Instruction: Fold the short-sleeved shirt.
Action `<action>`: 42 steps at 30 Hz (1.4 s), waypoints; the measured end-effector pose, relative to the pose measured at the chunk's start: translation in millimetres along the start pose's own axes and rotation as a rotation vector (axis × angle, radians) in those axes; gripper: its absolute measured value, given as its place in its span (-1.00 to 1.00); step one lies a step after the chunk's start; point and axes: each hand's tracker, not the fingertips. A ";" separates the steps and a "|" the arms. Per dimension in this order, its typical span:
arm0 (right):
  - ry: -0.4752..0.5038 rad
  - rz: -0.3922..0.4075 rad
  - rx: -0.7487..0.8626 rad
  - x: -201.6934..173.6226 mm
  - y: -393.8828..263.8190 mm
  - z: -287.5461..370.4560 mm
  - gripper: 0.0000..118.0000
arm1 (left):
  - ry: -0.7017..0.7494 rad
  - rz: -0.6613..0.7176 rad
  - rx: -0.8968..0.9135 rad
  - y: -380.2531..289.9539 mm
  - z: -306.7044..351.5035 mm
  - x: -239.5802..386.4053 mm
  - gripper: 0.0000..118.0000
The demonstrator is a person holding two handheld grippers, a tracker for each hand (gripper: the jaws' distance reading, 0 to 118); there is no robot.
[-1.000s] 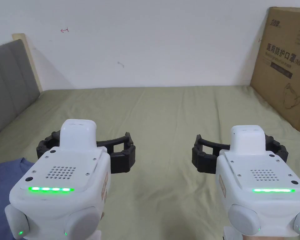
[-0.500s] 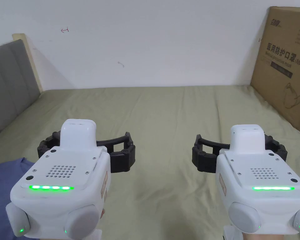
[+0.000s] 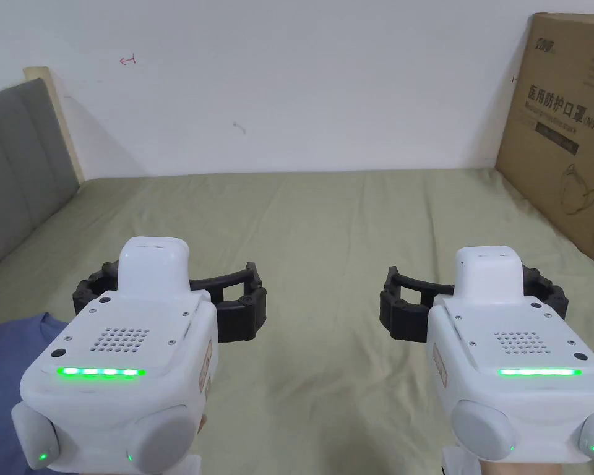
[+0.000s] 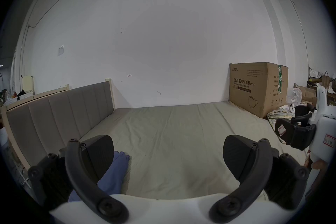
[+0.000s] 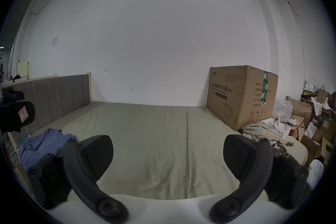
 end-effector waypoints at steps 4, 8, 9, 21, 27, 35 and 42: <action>0.000 0.005 0.003 -0.3 0.1 0.4 1.00 | 0.005 -0.006 0.006 -0.1 0.3 0.1 1.00; -0.002 0.001 0.008 0.3 1.1 1.6 1.00 | 0.004 -0.016 0.005 -0.4 0.2 1.6 1.00; 0.000 -0.002 0.008 0.6 1.3 1.9 1.00 | 0.001 -0.019 0.004 -0.3 0.3 1.8 1.00; -0.052 -0.012 0.048 0.8 2.0 10.2 -0.69 | 0.018 0.010 0.010 1.3 5.4 2.5 -0.91; -0.038 -0.077 0.012 8.3 0.9 6.5 -0.98 | -0.024 0.069 -0.006 0.9 3.0 -3.3 -1.00; 0.033 -0.074 -0.007 -6.9 9.1 -0.9 -0.99 | 0.030 0.070 -0.023 4.4 7.3 -18.9 -1.00; 0.236 -0.058 -0.031 -76.4 19.5 -20.0 -0.99 | 0.233 0.082 -0.026 9.3 39.7 -83.8 -1.00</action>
